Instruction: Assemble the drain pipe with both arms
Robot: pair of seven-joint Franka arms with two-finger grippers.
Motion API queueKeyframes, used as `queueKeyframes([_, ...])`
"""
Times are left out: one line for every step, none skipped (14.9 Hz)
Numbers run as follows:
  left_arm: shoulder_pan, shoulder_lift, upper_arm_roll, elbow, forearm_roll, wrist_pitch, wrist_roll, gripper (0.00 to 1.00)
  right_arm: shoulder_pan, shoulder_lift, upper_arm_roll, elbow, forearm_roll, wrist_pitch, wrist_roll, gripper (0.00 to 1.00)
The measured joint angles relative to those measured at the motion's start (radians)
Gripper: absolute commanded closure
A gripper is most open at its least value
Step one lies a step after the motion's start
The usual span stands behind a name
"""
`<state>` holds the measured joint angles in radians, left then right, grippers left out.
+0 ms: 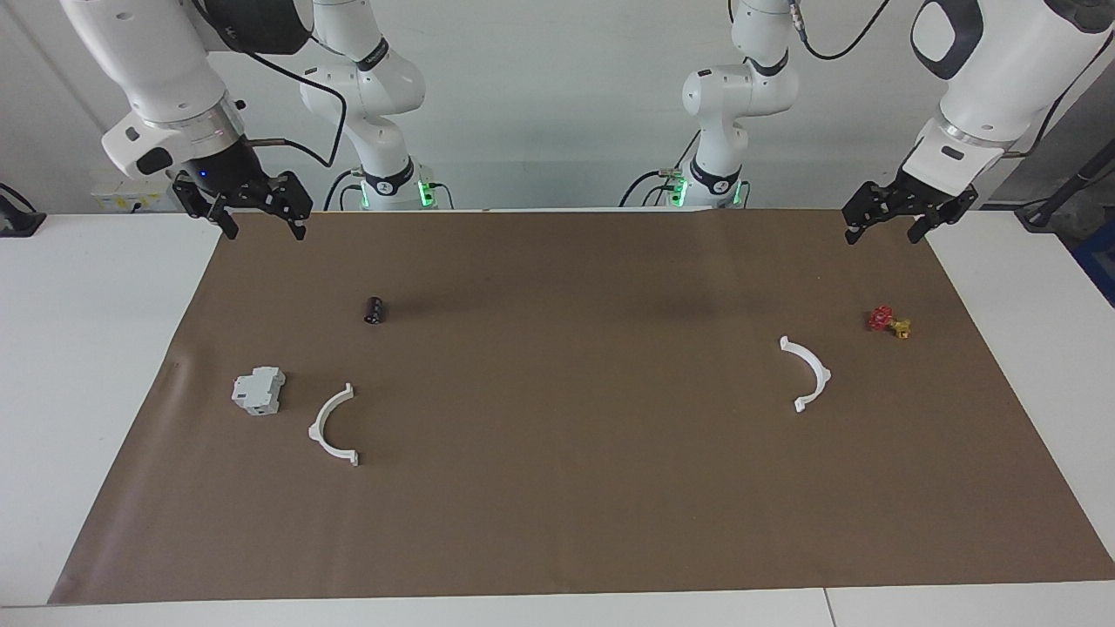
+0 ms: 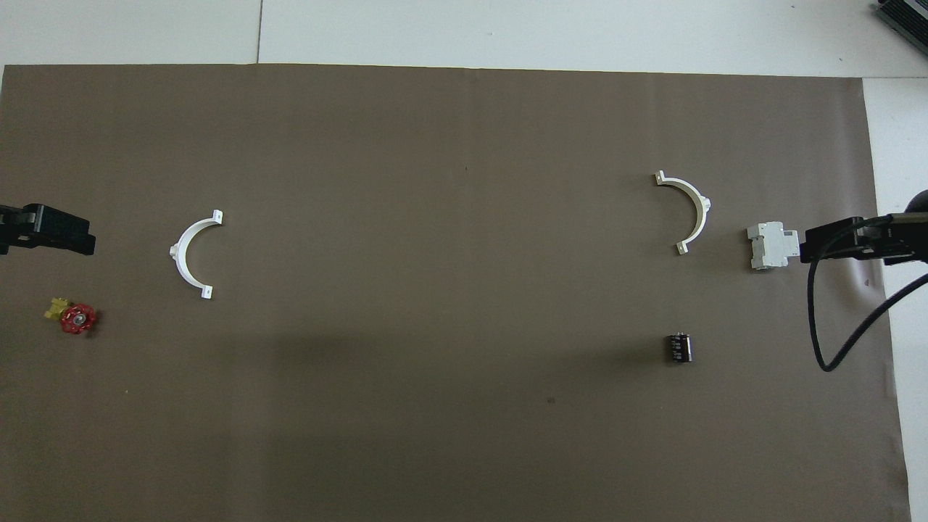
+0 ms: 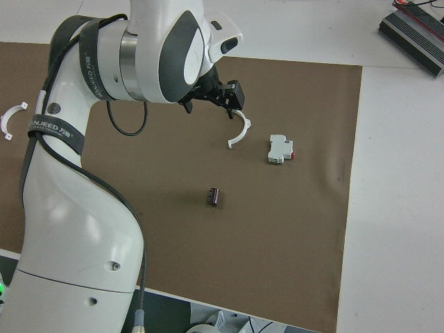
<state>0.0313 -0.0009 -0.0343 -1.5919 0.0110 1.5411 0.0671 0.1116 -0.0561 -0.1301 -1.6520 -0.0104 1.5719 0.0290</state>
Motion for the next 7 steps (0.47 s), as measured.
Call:
queueKeyframes([0.000,0.000,0.000,0.000,0.000,0.000,0.000,0.00,0.000,0.000,0.000,0.000,0.000,0.000,0.000,0.00])
queueKeyframes([0.000,0.000,0.000,0.000,0.000,0.000,0.000,0.00,0.000,0.000,0.000,0.000,0.000,0.000,0.000,0.00])
queueKeyframes([0.000,0.000,0.000,0.000,0.000,0.000,0.000,0.00,0.000,0.000,0.000,0.000,0.000,0.000,0.000,0.00])
queueKeyframes([0.000,0.000,0.000,0.000,0.000,0.000,0.000,0.00,0.000,0.000,0.000,0.000,0.000,0.000,0.000,0.00])
queueKeyframes([0.000,0.000,0.000,0.000,0.000,0.000,0.000,0.00,0.000,0.000,0.000,-0.003,0.000,0.004,0.000,0.00])
queueKeyframes([0.000,0.000,0.000,-0.001,0.000,0.000,0.000,0.00,0.000,0.000,0.001,-0.010,0.000,0.019,0.000,0.00])
queueKeyframes([0.000,0.000,0.000,-0.003,0.000,0.000,0.000,0.00,0.000,0.000,0.001,-0.021,0.000,0.037,-0.001,0.00])
